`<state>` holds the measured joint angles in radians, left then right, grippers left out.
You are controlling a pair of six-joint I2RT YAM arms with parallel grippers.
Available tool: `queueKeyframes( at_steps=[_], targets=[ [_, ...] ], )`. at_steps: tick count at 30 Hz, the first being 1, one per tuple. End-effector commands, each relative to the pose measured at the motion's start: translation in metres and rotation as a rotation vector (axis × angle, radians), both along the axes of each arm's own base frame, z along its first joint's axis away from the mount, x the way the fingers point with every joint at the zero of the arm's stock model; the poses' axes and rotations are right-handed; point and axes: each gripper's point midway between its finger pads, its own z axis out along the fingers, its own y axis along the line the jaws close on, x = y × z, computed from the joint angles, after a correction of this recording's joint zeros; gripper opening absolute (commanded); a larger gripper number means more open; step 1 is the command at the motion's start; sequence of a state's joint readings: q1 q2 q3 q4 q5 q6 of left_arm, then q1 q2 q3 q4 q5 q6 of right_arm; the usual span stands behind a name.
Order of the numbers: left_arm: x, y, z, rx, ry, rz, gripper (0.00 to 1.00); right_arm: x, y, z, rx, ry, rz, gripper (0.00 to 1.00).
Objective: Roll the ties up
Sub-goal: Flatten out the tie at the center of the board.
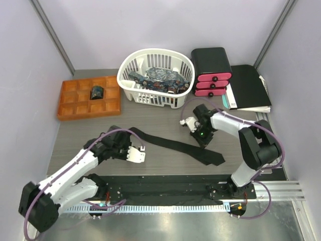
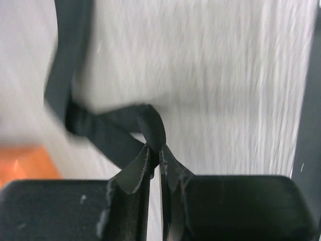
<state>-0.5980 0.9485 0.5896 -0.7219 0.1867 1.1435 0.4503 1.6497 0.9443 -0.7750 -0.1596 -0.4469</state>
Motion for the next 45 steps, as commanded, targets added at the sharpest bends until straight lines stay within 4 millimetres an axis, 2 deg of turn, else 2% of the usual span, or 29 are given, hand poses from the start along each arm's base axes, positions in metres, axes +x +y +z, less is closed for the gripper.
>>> queueKeyframes(
  at_steps=[1,2,5,6,8,9,10,12,14,15,17,18,19,20,21,23,24,28,29,33,34,35,37,38,39,41,43,44,45],
  targets=[
    [-0.019,0.037,-0.001,0.061,0.01,-0.03,0.09,0.025,-0.056,-0.009,-0.162,-0.05,0.049,0.01],
    [-0.016,0.045,-0.001,0.055,0.002,0.006,0.1,0.035,-0.054,-0.003,-0.154,-0.07,0.052,0.01],
    [-0.003,0.059,-0.005,0.04,-0.049,0.102,0.18,0.046,-0.054,0.014,-0.147,-0.097,0.053,0.04],
    [0.014,0.061,0.0,0.03,-0.114,0.147,0.25,0.046,-0.053,0.018,-0.147,-0.099,0.054,0.1],
    [0.026,0.077,-0.001,0.033,-0.123,0.286,0.28,0.048,-0.055,0.031,-0.137,-0.134,0.049,0.2],
    [0.027,0.08,0.001,0.018,-0.109,0.315,0.34,0.047,-0.056,0.036,-0.132,-0.139,0.049,0.31],
    [0.034,0.089,0.011,-0.005,-0.11,0.38,0.39,0.046,-0.056,0.041,-0.126,-0.153,0.047,0.35],
    [0.035,0.091,0.013,-0.048,-0.056,0.447,0.53,0.037,-0.053,0.053,-0.085,-0.154,0.047,0.43],
    [0.039,0.098,0.02,-0.063,-0.038,0.512,0.56,0.028,-0.048,0.061,-0.041,-0.143,0.062,0.48],
    [0.038,0.096,0.02,-0.078,-0.012,0.515,0.59,0.021,-0.046,0.068,-0.019,-0.145,0.07,0.54],
    [0.036,0.09,0.028,-0.121,0.019,0.514,0.66,0.01,-0.043,0.065,0.006,-0.136,0.086,0.6],
    [0.035,0.079,0.031,-0.174,0.044,0.501,0.78,0.011,-0.039,0.063,0.003,-0.16,0.104,0.61],
    [0.036,0.074,0.037,-0.202,0.049,0.496,0.83,0.011,-0.041,0.061,-0.024,-0.184,0.112,0.61],
    [0.037,0.071,0.04,-0.224,0.052,0.497,0.87,0.003,-0.045,0.05,-0.049,-0.173,0.123,0.61],
    [0.038,0.066,0.043,-0.252,0.069,0.507,0.93,0.009,-0.039,0.048,-0.049,-0.218,0.138,0.62],
    [0.043,0.06,0.051,-0.281,0.079,0.5,0.95,0.005,-0.042,0.038,-0.094,-0.241,0.152,0.62],
    [0.044,0.059,0.052,-0.284,0.082,0.499,0.95,0.009,-0.042,0.036,-0.118,-0.275,0.16,0.62],
    [0.045,0.056,0.052,-0.277,0.099,0.495,0.96,0.0,-0.038,0.02,-0.183,-0.311,0.23,0.6],
    [0.044,0.056,0.049,-0.271,0.105,0.494,0.96,-0.007,-0.041,0.012,-0.2,-0.297,0.243,0.59],
    [0.034,0.056,0.031,-0.216,0.126,0.491,0.96,-0.01,-0.048,-0.005,-0.265,-0.304,0.271,0.53],
    [0.038,0.054,0.03,-0.216,0.113,0.489,0.96,-0.011,-0.05,-0.008,-0.275,-0.304,0.272,0.48],
    [0.037,0.055,0.026,-0.209,0.123,0.512,0.96,-0.015,-0.053,-0.013,-0.287,-0.293,0.278,0.33],
    [0.038,0.059,0.019,-0.184,0.124,0.537,0.95,-0.014,-0.056,-0.018,-0.307,-0.293,0.277,0.13],
    [0.039,0.06,0.017,-0.183,0.125,0.559,0.95,-0.012,-0.055,-0.017,-0.308,-0.296,0.269,0.02],
    [0.039,0.065,0.01,-0.159,0.131,0.584,0.94,-0.016,-0.055,-0.015,-0.305,-0.271,0.277,0.01],
    [0.044,0.068,0.008,-0.149,0.121,0.604,0.92,-0.017,-0.035,0.0,-0.203,-0.246,0.288,0.01],
    [0.044,0.067,0.003,-0.146,0.139,0.612,0.91,-0.039,-0.027,0.016,-0.113,-0.133,0.317,0.01],
    [0.045,0.065,0.003,-0.158,0.143,0.608,0.9,-0.043,0.0,0.032,0.027,-0.1,0.339,0.01],
    [0.048,0.061,0.005,-0.173,0.14,0.594,0.9,-0.06,-0.002,0.041,0.063,-0.018,0.376,0.01]
  ],
)
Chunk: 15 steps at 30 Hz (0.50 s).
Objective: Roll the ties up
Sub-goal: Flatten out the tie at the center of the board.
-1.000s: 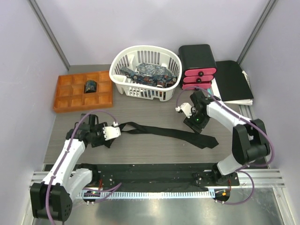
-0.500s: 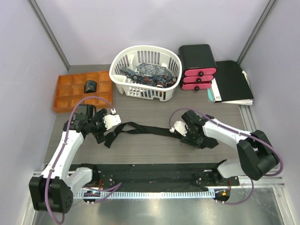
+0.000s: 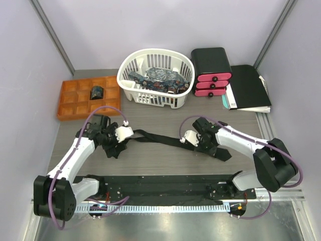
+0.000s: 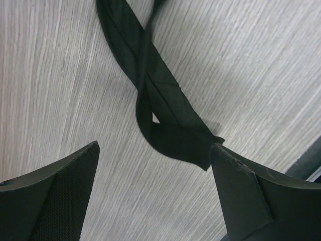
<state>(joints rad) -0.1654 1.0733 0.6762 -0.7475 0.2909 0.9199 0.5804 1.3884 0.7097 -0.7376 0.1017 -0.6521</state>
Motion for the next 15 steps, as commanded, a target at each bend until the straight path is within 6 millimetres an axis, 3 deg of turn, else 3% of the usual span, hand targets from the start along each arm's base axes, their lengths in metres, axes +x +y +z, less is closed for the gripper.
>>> queueKeyframes(
  at_steps=[1,2,3,5,9,12,15],
  targets=[
    [0.014,-0.014,0.009,-0.073,-0.051,-0.011,0.9,-0.04,0.049,0.042,0.285,0.27,0.099,0.01],
    [0.015,-0.02,0.015,-0.098,-0.066,-0.036,0.9,-0.042,0.067,0.056,0.375,0.31,0.127,0.01],
    [0.017,-0.026,0.022,-0.126,-0.086,-0.059,0.91,-0.056,0.067,0.063,0.392,0.388,0.143,0.01],
    [0.017,-0.044,0.039,-0.211,-0.141,-0.149,0.94,-0.06,0.083,0.075,0.469,0.453,0.192,0.01],
    [0.019,-0.08,0.061,-0.264,-0.245,-0.314,0.98,-0.075,0.092,0.084,0.554,0.623,0.19,0.01],
    [0.015,-0.122,0.071,-0.314,-0.291,-0.442,0.98,-0.08,0.105,0.093,0.64,0.757,0.153,0.01],
    [-0.003,-0.179,0.074,-0.389,-0.263,-0.576,0.97,-0.08,0.114,0.094,0.689,0.864,0.086,0.01]
  ],
)
